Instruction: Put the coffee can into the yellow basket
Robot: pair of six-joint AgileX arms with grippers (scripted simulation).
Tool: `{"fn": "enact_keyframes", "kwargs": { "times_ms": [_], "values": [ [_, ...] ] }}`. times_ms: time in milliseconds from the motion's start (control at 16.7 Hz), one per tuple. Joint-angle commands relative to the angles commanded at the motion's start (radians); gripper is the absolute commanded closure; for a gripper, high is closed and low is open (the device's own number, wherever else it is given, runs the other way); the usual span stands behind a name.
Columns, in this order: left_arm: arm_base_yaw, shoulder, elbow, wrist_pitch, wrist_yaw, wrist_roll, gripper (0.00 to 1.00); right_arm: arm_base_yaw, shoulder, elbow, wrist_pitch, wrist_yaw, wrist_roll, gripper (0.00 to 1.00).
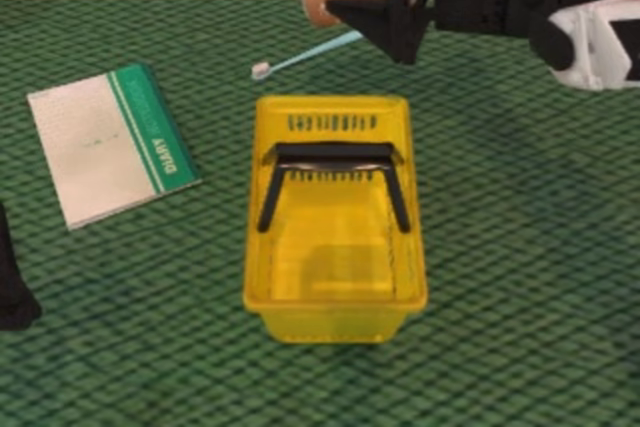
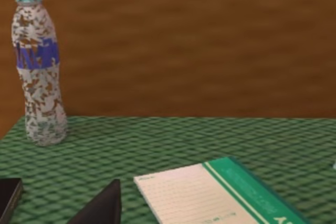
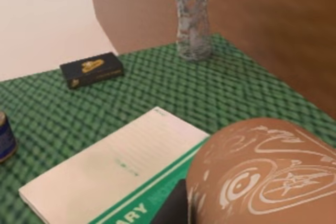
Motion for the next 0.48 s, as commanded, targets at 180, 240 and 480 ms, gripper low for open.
{"fn": "enact_keyframes", "kwargs": {
  "times_ms": [180, 240, 480],
  "values": [
    [0.0, 0.0, 0.0, 0.0, 0.0, 0.0, 0.0, 0.014, -0.067, -0.128, 0.219, -0.122, 0.068, 1.0],
    [0.0, 0.0, 0.0, 0.0, 0.0, 0.0, 0.0, 0.018, -0.085, -0.162, 0.27, -0.154, 0.086, 1.0],
    [0.0, 0.0, 0.0, 0.0, 0.0, 0.0, 0.0, 0.025, -0.124, -0.233, 0.37, -0.218, 0.123, 1.0]
  ]
}}
